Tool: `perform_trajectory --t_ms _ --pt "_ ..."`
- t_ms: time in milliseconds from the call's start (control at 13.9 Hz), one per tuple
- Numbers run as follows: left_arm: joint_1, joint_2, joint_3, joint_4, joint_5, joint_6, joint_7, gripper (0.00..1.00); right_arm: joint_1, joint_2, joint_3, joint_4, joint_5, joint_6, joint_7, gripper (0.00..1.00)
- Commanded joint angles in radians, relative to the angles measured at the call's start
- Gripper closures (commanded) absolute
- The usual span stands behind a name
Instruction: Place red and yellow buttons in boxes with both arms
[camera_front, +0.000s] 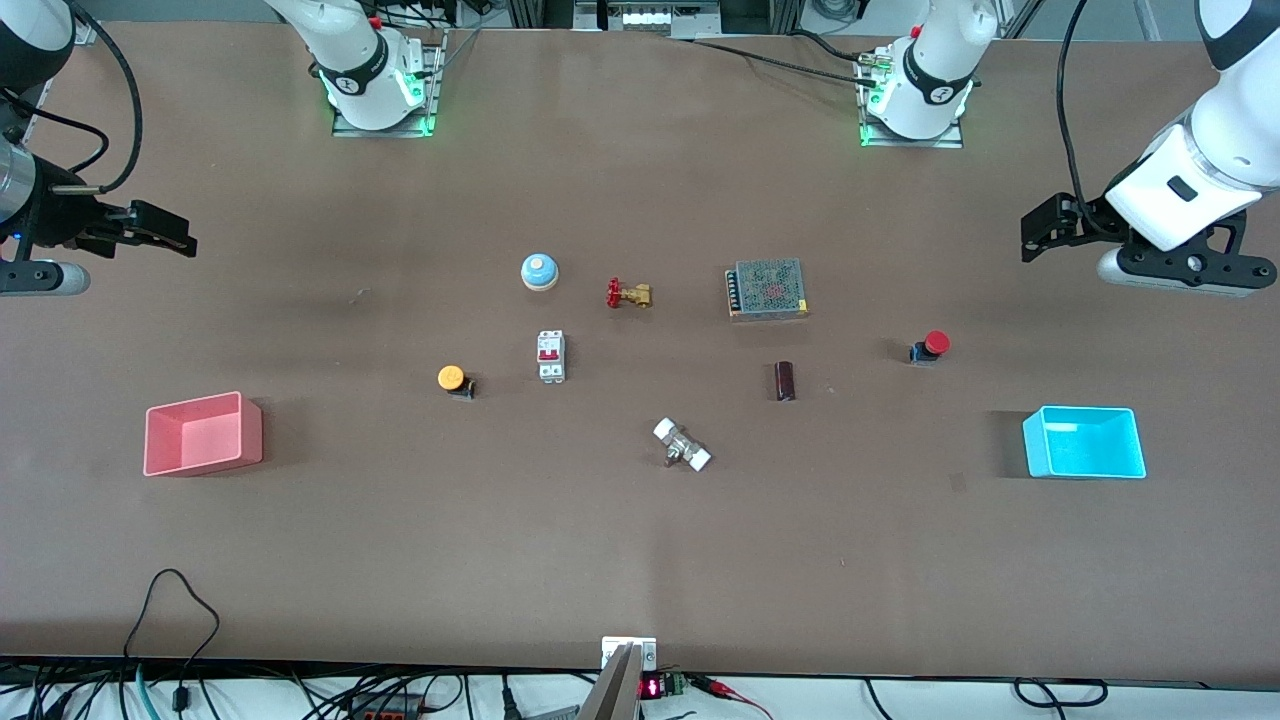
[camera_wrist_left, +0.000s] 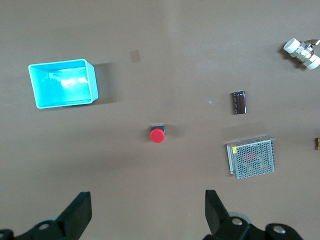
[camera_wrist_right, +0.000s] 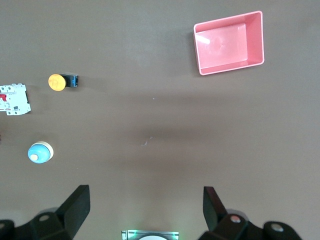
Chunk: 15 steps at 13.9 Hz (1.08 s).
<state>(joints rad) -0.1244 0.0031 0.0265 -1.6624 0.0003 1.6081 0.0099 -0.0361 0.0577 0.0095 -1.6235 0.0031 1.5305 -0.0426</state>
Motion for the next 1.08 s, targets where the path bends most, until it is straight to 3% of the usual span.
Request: perform_trajectory --t_ms 0,791,1007 --pt "-0.004 0.015 0.001 0.033 0.018 -0.024 0.005 0.0 0.002 -0.009 0.004 0.001 -0.015 -0.009 0.009 0.0" --pt "-0.021 0.081 -0.004 0.041 0.02 -0.108 -0.007 0.0 0.005 0.036 0.006 -0.01 0.012 0.062 0.02 0.0" --pt "-0.02 0.159 -0.004 0.113 0.023 -0.119 0.005 0.0 0.062 0.082 0.015 -0.047 0.02 0.173 0.182 0.0"
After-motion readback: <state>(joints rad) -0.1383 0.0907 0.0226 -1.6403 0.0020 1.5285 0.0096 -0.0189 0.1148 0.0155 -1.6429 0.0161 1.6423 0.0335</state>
